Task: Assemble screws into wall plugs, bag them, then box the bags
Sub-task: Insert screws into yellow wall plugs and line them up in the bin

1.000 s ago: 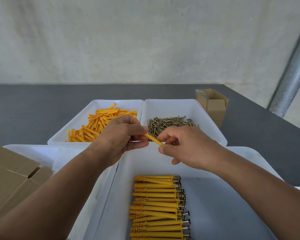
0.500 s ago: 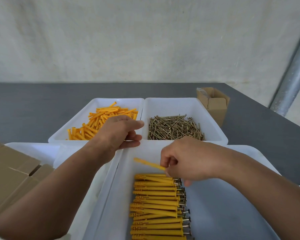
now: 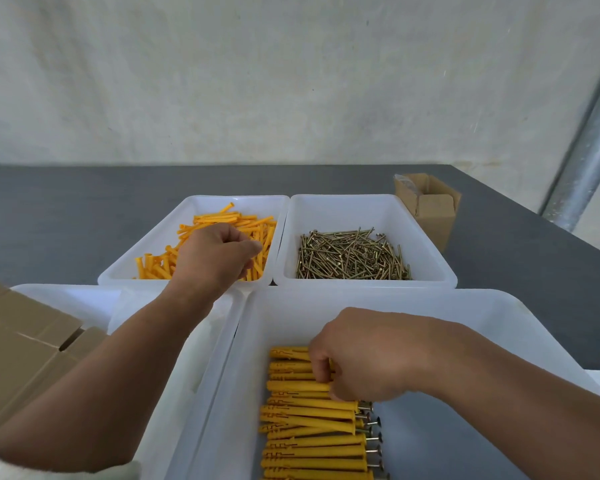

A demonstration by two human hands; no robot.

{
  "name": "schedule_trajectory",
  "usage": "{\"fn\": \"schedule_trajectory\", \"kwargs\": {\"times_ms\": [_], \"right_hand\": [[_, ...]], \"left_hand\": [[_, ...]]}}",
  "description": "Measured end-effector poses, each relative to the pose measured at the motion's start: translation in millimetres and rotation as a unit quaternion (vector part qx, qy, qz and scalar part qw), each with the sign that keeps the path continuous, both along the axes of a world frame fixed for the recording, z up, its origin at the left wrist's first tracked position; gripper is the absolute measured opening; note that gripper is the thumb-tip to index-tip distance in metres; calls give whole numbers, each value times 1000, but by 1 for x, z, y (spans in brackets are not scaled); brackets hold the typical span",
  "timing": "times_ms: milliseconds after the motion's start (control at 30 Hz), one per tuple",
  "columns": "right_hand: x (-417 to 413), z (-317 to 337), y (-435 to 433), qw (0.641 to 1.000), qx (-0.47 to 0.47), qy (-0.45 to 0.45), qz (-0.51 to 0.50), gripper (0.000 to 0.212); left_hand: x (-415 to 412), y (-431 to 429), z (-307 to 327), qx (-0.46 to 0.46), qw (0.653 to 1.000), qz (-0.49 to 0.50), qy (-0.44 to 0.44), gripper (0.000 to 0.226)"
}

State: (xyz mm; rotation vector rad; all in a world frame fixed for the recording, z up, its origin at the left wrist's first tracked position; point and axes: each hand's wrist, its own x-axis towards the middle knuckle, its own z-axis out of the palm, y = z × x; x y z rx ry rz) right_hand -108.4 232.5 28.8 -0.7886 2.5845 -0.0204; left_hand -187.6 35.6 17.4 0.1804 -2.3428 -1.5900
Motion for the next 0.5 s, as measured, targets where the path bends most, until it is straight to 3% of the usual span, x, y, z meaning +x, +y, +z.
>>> {"fn": "schedule_trajectory", "kwargs": {"times_ms": [167, 300, 500], "right_hand": [[0, -7, -3, 999, 16, 16, 28, 24], [-2, -11, -4, 997, 55, 24, 55, 24], [-3, -6, -1, 998, 3, 31, 47, 22]], "left_hand": [[0, -5, -6, -191, 979, 61, 35, 12], [-5, -10, -13, -300, 952, 62, 15, 12], [-10, -12, -22, -429, 902, 11, -42, 45]]}}
